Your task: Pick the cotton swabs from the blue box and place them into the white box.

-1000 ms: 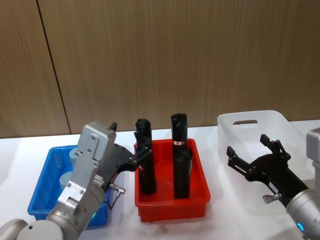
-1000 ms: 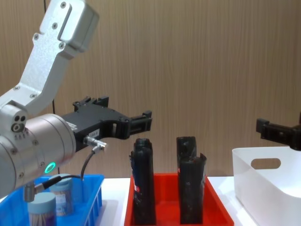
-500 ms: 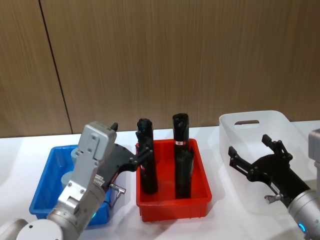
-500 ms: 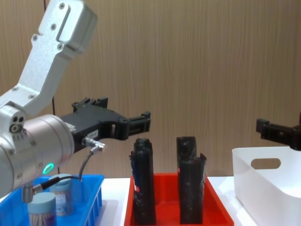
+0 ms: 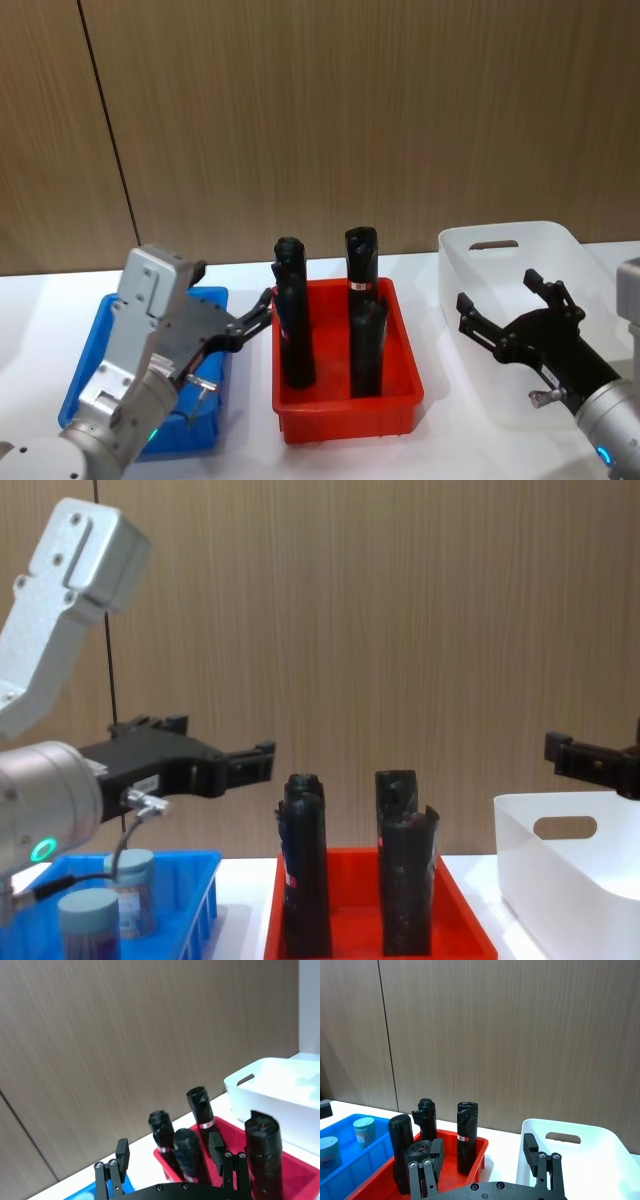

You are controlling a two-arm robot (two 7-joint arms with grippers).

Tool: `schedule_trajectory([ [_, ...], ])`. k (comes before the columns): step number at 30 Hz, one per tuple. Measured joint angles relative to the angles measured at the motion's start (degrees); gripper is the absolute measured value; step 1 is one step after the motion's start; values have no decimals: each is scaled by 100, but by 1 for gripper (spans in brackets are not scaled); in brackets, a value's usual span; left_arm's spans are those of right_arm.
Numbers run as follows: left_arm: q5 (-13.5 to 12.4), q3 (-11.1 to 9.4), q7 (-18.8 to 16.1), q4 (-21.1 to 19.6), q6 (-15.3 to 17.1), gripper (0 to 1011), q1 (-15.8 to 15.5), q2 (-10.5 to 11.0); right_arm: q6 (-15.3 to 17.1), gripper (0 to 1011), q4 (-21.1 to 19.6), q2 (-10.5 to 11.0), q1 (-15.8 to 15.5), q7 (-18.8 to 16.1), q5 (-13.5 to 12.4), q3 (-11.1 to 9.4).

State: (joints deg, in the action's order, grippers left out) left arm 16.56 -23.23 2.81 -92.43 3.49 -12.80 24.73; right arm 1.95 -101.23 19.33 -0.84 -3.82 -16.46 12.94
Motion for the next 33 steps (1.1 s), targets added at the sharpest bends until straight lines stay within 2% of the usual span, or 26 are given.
schedule_trajectory([
  [9, 243, 104, -315, -129, 380, 1004, 132, 103, 0, 1002, 0, 0, 0, 0, 0, 0],
  [18, 560, 196, -828, -209, 693, 1004, 243, 121, 0, 1002, 0, 0, 0, 0, 0, 0],
  [27, 844, 297, -1385, -158, 1032, 1004, 234, 34, 0, 1002, 0, 0, 0, 0, 0, 0],
  [33, 1006, 362, -1581, -2, 1214, 1004, 146, -53, 0, 1002, 0, 0, 0, 0, 0, 0],
])
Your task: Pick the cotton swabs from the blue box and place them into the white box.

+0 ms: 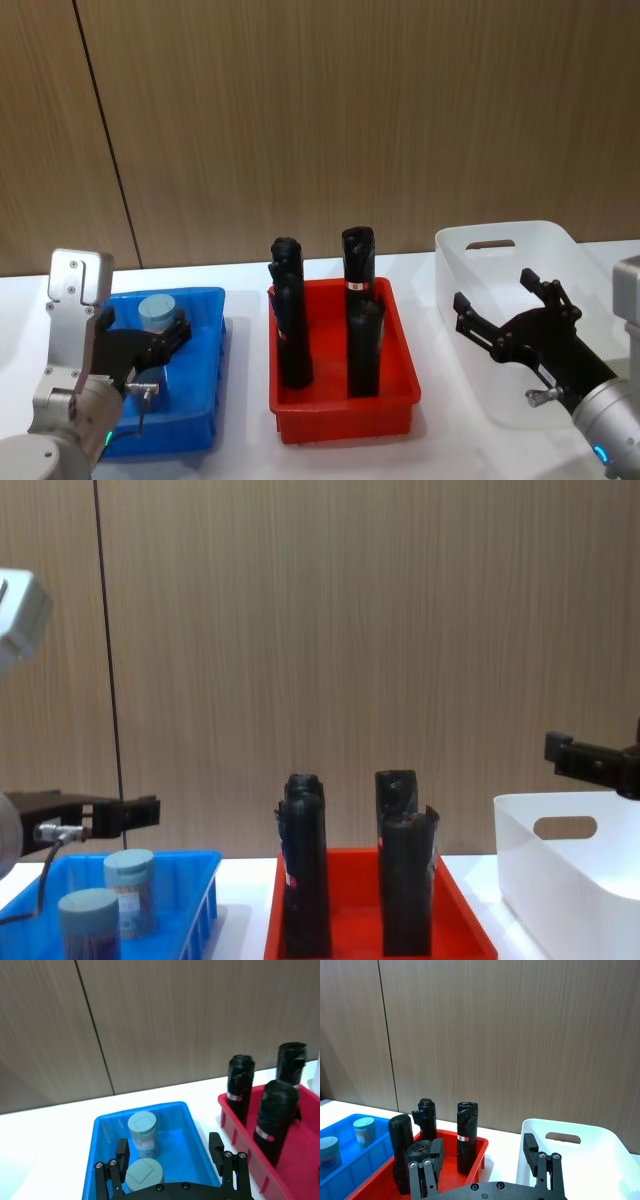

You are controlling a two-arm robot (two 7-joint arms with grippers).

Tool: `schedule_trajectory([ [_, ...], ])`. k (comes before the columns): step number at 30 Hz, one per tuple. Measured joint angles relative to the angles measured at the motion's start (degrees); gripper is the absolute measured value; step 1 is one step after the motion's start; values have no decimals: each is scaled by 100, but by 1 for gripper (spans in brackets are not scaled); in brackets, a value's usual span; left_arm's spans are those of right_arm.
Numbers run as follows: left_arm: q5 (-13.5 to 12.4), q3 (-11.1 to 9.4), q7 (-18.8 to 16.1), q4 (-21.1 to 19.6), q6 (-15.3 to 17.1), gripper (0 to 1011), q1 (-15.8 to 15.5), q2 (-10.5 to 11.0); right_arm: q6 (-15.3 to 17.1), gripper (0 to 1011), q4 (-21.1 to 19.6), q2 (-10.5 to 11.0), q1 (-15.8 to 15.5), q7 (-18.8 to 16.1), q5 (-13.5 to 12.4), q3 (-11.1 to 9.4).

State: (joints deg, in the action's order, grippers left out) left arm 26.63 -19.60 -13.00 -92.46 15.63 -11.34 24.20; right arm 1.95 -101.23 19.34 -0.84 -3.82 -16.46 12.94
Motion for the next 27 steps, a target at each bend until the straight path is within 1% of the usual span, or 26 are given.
schedule_trajectory([
  [5, 159, 58, -93, 270, 191, 1004, -143, -106, 0, 1002, 0, 0, 0, 0, 0, 0],
  [16, 299, 126, -44, 802, 454, 1004, -419, -284, 0, 1002, 0, 0, 0, 0, 0, 0],
  [27, 427, 180, 12, 1133, 646, 1004, -580, -398, 0, 1002, 0, 0, 0, 0, 0, 0],
])
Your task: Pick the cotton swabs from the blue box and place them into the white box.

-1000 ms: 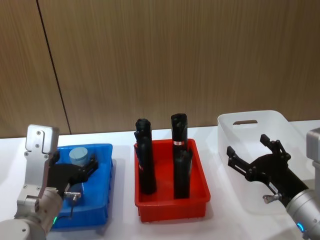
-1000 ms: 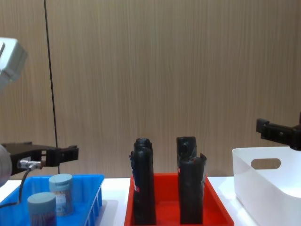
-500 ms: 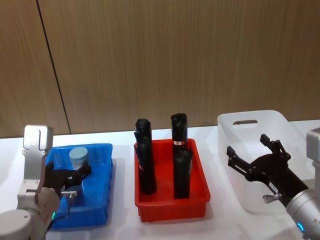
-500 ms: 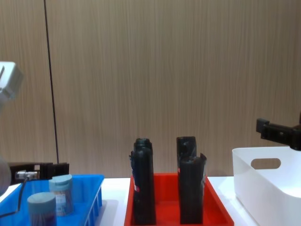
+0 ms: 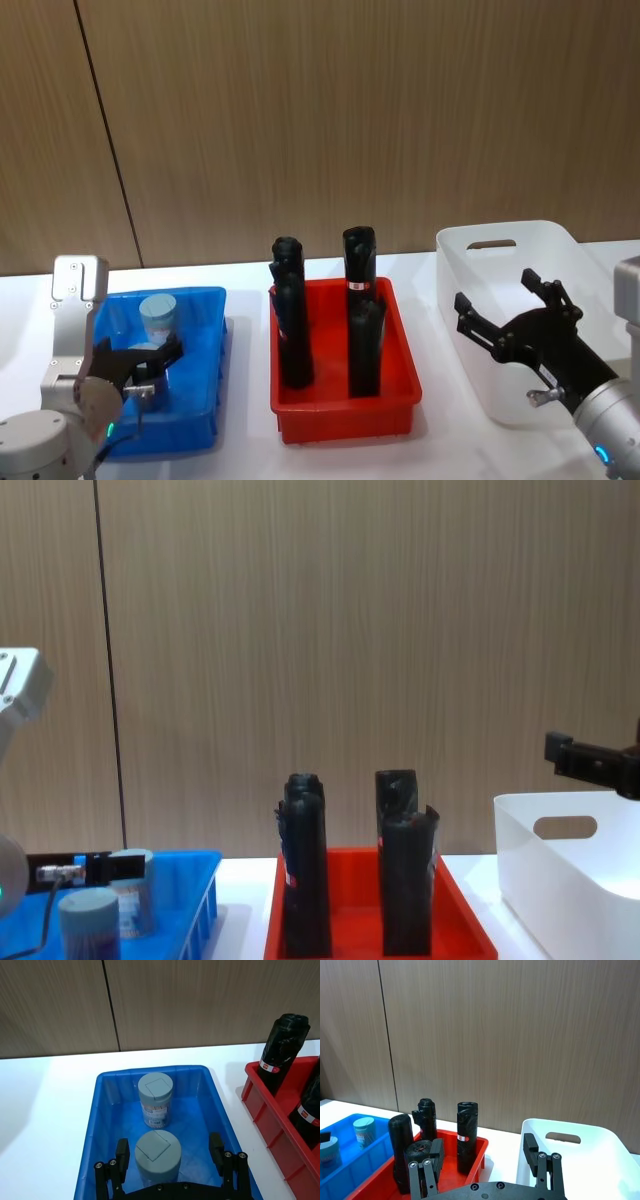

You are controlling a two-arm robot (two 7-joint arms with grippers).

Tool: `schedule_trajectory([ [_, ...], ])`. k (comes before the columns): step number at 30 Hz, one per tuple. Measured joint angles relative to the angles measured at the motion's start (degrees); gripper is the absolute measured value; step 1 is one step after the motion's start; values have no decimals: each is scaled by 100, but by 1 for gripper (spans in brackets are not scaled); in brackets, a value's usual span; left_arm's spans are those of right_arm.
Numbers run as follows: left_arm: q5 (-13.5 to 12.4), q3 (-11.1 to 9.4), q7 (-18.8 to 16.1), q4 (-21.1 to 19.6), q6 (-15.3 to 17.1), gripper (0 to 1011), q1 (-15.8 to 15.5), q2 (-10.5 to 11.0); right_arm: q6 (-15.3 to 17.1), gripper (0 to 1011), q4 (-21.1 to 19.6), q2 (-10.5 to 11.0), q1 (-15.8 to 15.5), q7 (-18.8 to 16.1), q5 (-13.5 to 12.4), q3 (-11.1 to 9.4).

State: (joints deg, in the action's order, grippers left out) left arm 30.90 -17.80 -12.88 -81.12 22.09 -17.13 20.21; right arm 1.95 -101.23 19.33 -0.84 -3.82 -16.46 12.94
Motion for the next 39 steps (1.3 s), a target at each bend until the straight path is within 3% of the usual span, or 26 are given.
schedule_trajectory([
  [23, 192, 124, 1, 351, 292, 1004, -142, -90, 0, 1002, 0, 0, 0, 0, 0, 0],
  [39, 70, 170, 310, 845, 364, 1004, -391, -170, 0, 1002, 0, 0, 0, 0, 0, 0],
])
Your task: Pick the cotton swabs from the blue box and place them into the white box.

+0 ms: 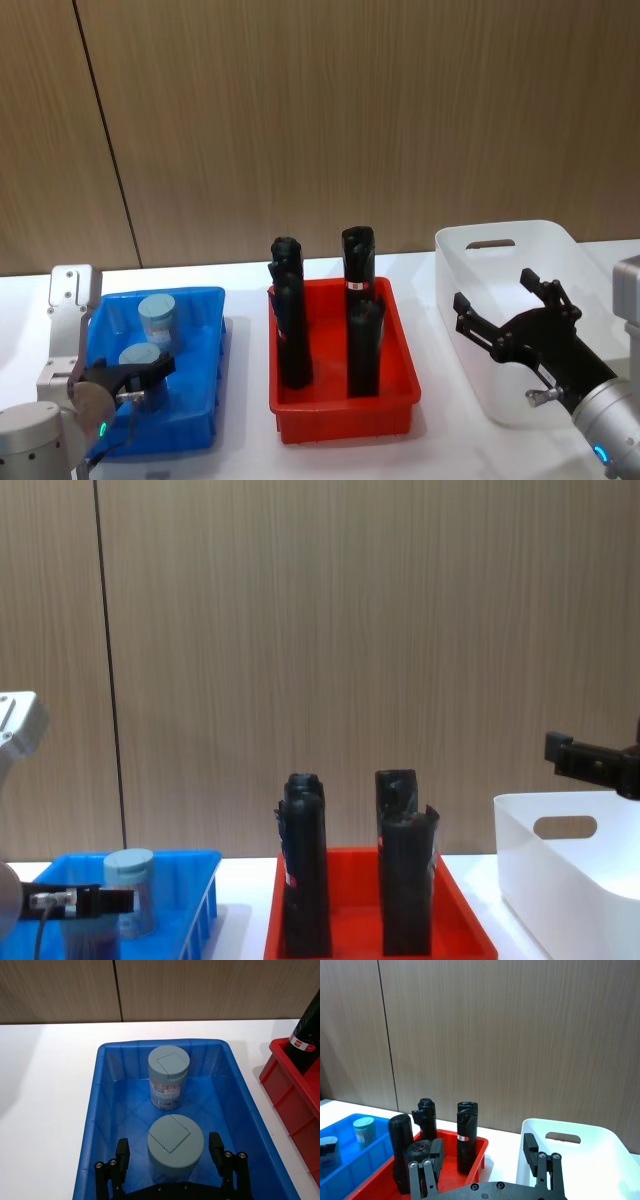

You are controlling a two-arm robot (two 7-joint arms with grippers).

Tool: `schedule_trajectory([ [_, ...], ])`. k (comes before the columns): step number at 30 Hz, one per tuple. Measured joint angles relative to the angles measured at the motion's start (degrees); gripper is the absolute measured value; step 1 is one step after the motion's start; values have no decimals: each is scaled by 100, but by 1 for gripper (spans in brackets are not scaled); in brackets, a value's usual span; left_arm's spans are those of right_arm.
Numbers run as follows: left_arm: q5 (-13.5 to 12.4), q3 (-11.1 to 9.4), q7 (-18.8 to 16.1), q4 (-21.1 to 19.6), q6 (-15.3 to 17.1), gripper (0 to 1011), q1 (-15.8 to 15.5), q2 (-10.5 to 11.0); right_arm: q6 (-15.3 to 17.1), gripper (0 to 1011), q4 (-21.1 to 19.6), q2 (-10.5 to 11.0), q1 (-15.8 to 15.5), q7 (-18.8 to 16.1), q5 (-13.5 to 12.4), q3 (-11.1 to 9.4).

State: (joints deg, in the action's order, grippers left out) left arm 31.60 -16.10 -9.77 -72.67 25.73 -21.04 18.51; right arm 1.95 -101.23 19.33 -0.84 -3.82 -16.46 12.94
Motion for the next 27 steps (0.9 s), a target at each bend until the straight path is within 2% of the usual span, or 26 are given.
schedule_trajectory([
  [3, -38, 5, 78, 117, 0, 1004, -59, -19, 0, 1002, 0, 0, 0, 0, 0, 0],
  [6, -71, 11, 158, 229, 0, 961, -113, -36, 0, 1002, 0, 0, 0, 0, 0, 0],
  [7, -77, 12, 177, 246, 0, 917, -121, -39, 0, 1002, 0, 0, 0, 0, 0, 0],
  [10, -112, 21, 259, 352, 0, 872, -174, -53, 0, 1002, 0, 0, 0, 0, 0, 0],
  [11, -119, 22, 279, 369, -2, 816, -184, -55, 0, 1002, 0, 0, 0, 0, 0, 0],
  [13, -137, 28, 321, 416, -9, 765, -209, -62, 0, 1002, 0, 0, 0, 0, 0, 0],
  [14, -142, 30, 333, 428, -13, 765, -216, -63, 0, 1001, 0, 0, 0, 0, 0, 0],
  [16, -156, 34, 360, 448, -21, 689, -227, -65, 0, 1002, 0, 0, 0, 0, 0, 0],
  [27, -299, 69, 462, 372, -121, 666, -229, -41, 0, 1002, 0, 0, 0, 0, 0, 0],
])
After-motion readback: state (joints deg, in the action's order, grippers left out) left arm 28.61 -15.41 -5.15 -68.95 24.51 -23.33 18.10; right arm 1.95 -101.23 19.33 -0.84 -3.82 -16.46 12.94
